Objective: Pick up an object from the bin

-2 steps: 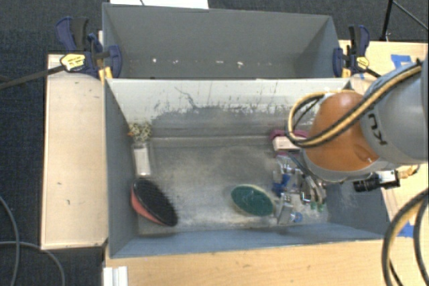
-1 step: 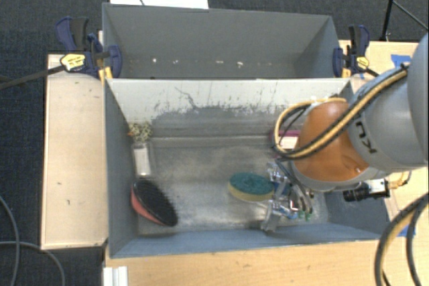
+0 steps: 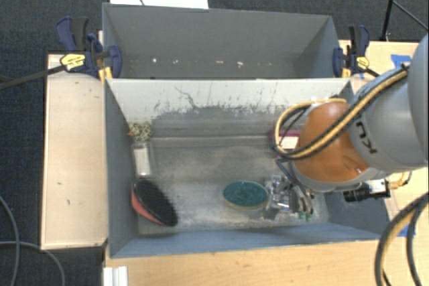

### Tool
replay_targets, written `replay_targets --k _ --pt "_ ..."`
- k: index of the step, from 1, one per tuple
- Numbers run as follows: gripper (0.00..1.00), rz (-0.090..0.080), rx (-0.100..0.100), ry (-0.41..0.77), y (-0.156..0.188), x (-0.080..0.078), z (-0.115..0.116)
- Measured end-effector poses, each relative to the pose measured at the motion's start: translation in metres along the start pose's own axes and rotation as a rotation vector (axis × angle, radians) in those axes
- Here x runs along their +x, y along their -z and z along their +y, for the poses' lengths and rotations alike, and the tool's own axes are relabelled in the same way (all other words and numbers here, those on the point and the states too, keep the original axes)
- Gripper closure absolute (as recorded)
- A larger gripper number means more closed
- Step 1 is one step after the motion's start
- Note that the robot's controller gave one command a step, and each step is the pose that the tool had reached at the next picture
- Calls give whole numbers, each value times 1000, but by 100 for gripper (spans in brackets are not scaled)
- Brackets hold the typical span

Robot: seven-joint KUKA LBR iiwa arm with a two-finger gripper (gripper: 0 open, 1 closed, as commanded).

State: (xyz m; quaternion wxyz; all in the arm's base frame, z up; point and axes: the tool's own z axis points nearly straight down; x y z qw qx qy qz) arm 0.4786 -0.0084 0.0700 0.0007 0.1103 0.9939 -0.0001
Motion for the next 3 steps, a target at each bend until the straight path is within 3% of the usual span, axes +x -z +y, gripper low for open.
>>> replay_targets --k 1,2,3 --pt "100 -12 -3 8 247 -25 19" --pt "0 -2 0 10 243 -24 19" --pt "0 6 0 249 116 1 24"
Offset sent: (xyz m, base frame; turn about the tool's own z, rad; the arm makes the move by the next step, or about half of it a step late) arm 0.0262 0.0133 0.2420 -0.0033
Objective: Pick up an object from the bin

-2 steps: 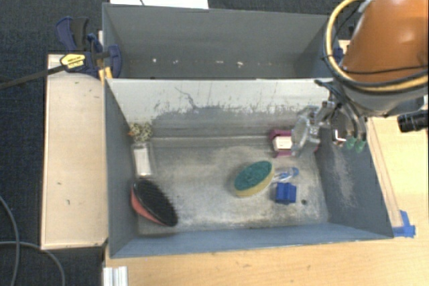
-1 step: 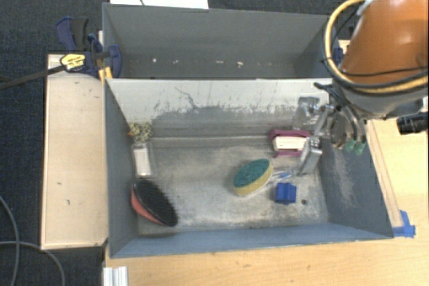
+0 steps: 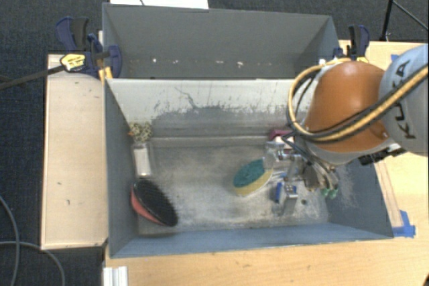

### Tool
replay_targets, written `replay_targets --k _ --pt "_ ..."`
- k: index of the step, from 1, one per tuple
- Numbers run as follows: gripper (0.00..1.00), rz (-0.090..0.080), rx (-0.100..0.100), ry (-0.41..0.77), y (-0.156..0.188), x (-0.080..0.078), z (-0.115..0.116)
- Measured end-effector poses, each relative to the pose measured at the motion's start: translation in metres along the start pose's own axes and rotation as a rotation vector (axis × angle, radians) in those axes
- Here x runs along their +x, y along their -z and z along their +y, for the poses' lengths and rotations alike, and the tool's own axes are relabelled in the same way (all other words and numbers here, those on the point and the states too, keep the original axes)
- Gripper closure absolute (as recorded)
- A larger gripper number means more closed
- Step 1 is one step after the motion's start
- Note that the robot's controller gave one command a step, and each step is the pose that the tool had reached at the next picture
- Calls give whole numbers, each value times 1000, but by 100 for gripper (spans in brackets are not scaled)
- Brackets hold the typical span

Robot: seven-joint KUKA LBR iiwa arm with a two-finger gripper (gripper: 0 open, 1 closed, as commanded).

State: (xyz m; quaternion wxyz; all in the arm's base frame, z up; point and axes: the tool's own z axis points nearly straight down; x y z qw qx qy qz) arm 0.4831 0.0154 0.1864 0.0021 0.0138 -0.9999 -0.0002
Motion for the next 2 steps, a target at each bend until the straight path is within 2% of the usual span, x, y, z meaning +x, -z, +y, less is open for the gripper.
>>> replay_targets --k 1,2 --pt "0 -3 -1 -236 -95 -72 -7" --pt "100 -6 -1 -232 -92 -73 -7"
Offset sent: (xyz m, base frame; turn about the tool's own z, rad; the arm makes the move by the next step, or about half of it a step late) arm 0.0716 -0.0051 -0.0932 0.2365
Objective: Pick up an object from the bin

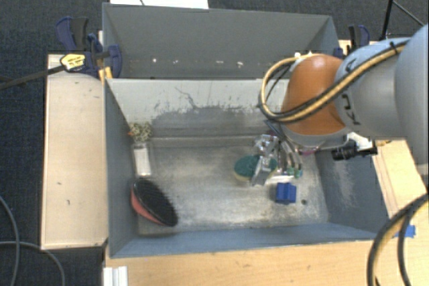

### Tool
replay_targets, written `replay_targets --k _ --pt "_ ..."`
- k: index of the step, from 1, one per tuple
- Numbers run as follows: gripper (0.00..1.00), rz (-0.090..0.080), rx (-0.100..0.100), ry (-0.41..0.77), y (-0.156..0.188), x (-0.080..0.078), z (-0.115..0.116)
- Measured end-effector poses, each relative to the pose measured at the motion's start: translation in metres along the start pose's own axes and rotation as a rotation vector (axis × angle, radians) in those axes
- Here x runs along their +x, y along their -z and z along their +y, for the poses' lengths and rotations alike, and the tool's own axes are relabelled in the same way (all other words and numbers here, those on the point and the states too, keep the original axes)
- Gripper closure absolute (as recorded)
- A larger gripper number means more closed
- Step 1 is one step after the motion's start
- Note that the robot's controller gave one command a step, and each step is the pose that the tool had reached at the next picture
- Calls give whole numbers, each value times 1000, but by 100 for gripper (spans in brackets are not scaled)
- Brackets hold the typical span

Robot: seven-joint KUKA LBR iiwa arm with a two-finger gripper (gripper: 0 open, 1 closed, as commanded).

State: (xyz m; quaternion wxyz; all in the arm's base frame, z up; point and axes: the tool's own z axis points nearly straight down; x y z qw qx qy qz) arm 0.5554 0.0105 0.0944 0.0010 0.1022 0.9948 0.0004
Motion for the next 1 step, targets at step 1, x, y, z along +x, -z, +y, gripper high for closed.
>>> replay_targets --k 1 --pt "100 -8 -2 -20 136 5 12"
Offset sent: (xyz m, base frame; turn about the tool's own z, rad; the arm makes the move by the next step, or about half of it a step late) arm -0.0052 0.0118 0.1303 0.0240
